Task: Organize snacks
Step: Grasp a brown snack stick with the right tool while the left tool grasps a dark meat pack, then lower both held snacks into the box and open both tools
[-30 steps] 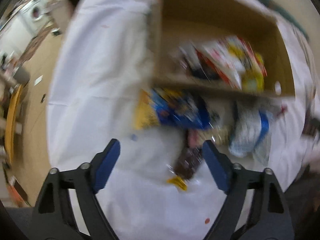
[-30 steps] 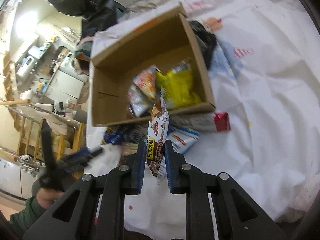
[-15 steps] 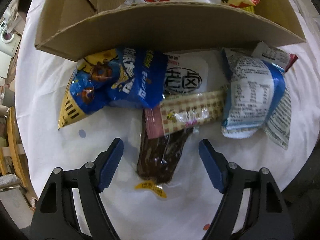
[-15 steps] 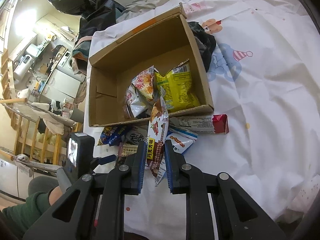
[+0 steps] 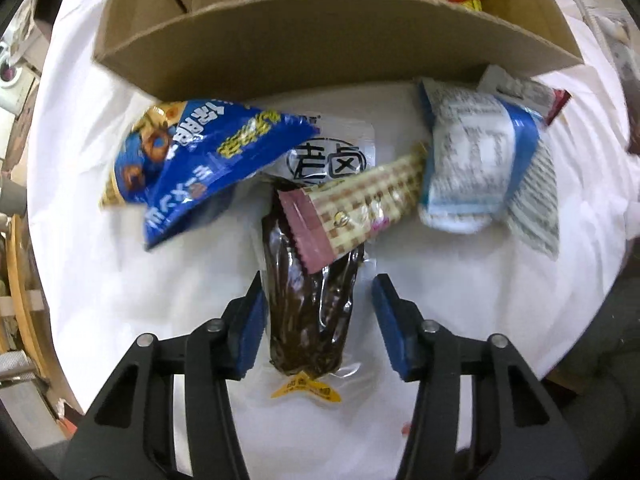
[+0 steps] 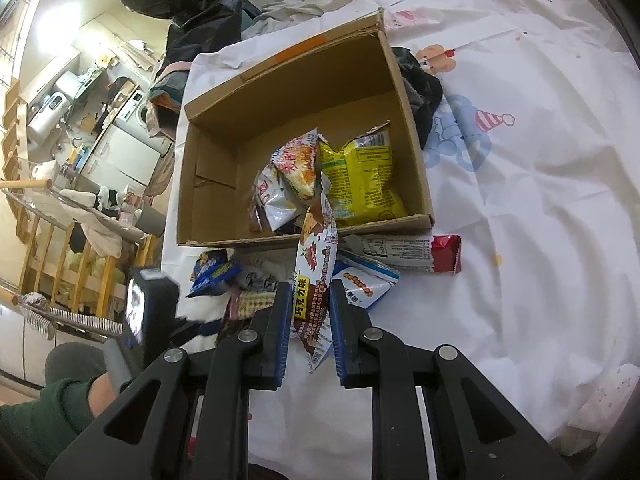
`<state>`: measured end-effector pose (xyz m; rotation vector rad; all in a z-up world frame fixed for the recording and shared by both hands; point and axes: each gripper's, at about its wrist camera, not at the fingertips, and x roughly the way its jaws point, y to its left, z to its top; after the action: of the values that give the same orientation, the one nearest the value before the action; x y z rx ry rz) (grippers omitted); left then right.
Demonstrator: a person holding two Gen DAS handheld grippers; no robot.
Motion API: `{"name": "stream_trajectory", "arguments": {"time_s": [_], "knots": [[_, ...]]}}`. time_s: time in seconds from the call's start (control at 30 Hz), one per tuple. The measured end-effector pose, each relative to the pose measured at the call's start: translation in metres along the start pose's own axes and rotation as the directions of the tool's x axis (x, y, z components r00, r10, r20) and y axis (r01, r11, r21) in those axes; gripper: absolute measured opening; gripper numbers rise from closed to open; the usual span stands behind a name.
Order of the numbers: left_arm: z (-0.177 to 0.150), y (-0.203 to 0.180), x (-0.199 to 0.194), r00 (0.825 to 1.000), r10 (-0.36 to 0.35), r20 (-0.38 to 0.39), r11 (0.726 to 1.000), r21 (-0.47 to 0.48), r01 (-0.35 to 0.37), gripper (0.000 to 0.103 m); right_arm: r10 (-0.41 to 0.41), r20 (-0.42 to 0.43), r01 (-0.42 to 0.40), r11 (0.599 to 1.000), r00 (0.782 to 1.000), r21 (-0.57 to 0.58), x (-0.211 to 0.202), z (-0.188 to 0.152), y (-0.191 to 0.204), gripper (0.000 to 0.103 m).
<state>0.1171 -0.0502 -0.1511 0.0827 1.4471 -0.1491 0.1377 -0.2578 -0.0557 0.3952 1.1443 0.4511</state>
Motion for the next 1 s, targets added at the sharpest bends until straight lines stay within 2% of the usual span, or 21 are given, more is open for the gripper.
{"name": "stream_trajectory", "arguments": {"time_s": [0.2, 0.37, 0.47, 0.63, 0.73, 0.8, 0.9, 1.0], "knots": [[-0.019, 0.003, -0.02, 0.998, -0.059, -0.028, 0.996, -0.075, 0.057, 0.046, 0.012, 0.008, -0.012, 1.0, 1.0, -0.016, -0.004, -0.001, 0.005, 0.019], [-0.043, 0.0, -0.049, 0.997, -0.071, -0.012, 0.995, -0.067, 0.07, 0.046, 0.023, 0.009, -0.023, 0.999, 1.0, -0.029, -0.004, 0.001, 0.008, 0.019], [-0.05, -0.001, -0.073, 0.997, -0.075, 0.017, 0.995, -0.064, 0.076, 0.046, 0.035, 0.015, -0.034, 0.999, 0.999, -0.035, -0.006, 0.002, 0.011, 0.019], [-0.068, 0.001, -0.12, 0.993, -0.031, 0.117, 0.996, -0.082, 0.041, 0.046, 0.051, 0.023, -0.05, 0.998, 0.998, -0.047, -0.009, 0.002, 0.015, 0.019], [-0.072, 0.017, -0.144, 0.98, 0.017, 0.201, 0.995, -0.096, 0.002, 0.046, 0.061, 0.031, -0.06, 0.997, 0.998, -0.051, -0.011, 0.002, 0.017, 0.019], [-0.06, 0.024, -0.158, 0.968, 0.043, 0.248, 0.994, -0.11, -0.016, 0.046, 0.068, 0.035, -0.066, 0.997, 0.997, -0.051, -0.012, 0.003, 0.017, 0.019], [-0.047, 0.034, -0.175, 0.952, 0.058, 0.302, 0.987, -0.159, -0.01, 0.046, 0.076, 0.047, -0.073, 0.996, 0.996, -0.053, -0.015, 0.003, 0.017, 0.019], [-0.035, 0.035, -0.175, 0.935, 0.086, 0.344, 0.98, -0.197, -0.018, 0.046, 0.084, 0.061, -0.081, 0.995, 0.995, -0.051, -0.018, 0.004, 0.017, 0.019]]}}
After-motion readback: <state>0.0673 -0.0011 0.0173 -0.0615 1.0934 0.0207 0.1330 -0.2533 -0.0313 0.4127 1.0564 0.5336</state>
